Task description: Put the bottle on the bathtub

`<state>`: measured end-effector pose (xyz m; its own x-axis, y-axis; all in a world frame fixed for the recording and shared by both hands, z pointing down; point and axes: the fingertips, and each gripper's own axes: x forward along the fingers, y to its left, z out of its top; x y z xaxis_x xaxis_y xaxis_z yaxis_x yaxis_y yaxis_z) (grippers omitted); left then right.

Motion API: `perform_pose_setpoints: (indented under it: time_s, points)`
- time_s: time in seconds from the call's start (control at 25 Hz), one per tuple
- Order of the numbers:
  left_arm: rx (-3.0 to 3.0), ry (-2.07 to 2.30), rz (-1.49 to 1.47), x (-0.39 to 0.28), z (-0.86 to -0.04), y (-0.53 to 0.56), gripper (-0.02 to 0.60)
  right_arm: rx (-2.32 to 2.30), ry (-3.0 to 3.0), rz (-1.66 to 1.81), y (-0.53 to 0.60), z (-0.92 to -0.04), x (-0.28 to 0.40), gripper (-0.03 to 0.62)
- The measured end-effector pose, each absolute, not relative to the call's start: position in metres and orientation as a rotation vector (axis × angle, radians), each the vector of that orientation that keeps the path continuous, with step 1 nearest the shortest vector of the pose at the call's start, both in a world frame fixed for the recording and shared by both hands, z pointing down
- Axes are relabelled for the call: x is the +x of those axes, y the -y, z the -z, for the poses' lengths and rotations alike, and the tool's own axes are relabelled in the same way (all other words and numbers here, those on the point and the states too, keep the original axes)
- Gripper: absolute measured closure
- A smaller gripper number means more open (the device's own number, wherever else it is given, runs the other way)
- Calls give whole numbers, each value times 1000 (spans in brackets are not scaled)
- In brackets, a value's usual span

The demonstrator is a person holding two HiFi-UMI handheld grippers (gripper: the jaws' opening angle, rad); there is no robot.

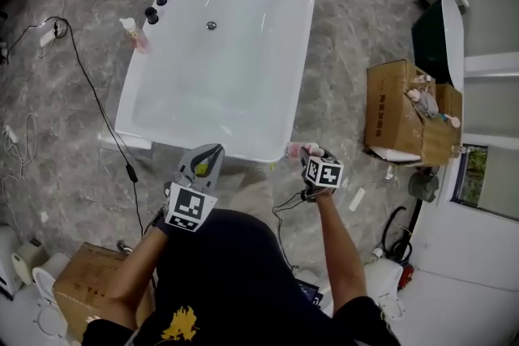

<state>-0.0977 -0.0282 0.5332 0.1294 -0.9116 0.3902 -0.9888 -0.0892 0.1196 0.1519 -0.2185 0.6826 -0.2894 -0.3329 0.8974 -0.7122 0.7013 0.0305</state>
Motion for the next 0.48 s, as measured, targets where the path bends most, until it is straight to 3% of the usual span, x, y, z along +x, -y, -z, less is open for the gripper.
perform_pose_setpoints:
  time_s: [0.48]
  points:
    - [1943, 1872, -297, -87, -550, 45, 561, 1063, 1772, -590, 304, -752, 144, 376]
